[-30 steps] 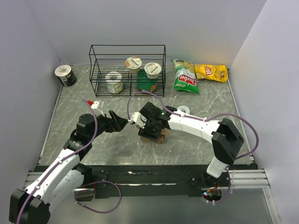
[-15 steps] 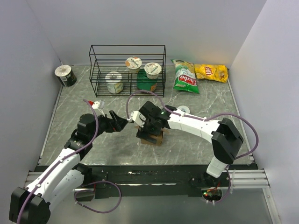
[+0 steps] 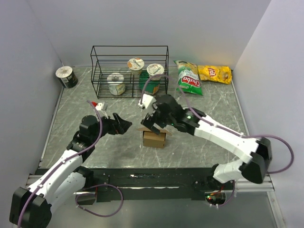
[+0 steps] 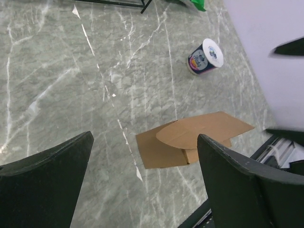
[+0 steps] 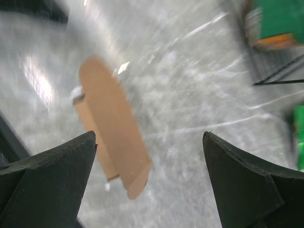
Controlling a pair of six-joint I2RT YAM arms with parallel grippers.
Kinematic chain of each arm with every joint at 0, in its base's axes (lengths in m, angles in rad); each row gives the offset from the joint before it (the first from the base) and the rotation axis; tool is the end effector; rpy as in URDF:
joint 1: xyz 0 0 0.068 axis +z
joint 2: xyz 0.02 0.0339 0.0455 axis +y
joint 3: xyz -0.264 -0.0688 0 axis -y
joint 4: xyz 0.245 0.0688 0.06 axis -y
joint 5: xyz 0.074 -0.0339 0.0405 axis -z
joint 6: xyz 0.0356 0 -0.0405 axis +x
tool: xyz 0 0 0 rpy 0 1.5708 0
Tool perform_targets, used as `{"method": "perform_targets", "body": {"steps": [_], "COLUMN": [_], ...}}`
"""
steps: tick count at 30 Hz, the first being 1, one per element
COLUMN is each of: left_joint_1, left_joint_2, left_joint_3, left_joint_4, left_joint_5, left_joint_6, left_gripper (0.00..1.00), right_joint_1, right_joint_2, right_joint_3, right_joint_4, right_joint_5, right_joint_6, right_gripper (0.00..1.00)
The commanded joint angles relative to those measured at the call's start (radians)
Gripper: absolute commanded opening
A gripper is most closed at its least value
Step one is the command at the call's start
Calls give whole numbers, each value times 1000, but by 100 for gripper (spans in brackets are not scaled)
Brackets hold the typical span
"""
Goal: Fold the paper box
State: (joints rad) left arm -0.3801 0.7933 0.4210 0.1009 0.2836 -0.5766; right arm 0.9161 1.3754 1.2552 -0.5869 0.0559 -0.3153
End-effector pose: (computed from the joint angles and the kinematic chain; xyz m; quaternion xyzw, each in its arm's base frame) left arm 0.1719 -0.0794 0.2394 0.0078 0.7929 -0.3756 0.4799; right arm 0.1857 0.2387 0.3315 -0.5148 0.7479 0.0996 0.4072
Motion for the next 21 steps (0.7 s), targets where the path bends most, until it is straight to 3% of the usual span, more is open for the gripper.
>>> {"method": "perform_targets", "body": {"steps": [1,5,8,17,21], "left_joint_1": [3,3,3,-8,-48], "left_joint_2": [-3,-12,-28,52,102], "left_joint_3": [52,15,-11,-14,-28], "left_joint_4": [37,77,126,212,263], "left_joint_5": [15,17,31,113,160], "left_joint_6": [52,70,89,147,196], "left_gripper": [97,96,96,98,98], "right_joint_1": [-46,-216,-258,-353,-350], "right_joint_2": [-169,-277,-343,-447,-444], "right_joint_3": [-82,-169,-250,-445,-477], "right_joint_4": [215,233,239,199,234], "right_joint_5": [99,-146,-97,-106,-212], "right_joint_6": [186,314,314,374,366], "right_gripper": [100,100,100,87,81]}}
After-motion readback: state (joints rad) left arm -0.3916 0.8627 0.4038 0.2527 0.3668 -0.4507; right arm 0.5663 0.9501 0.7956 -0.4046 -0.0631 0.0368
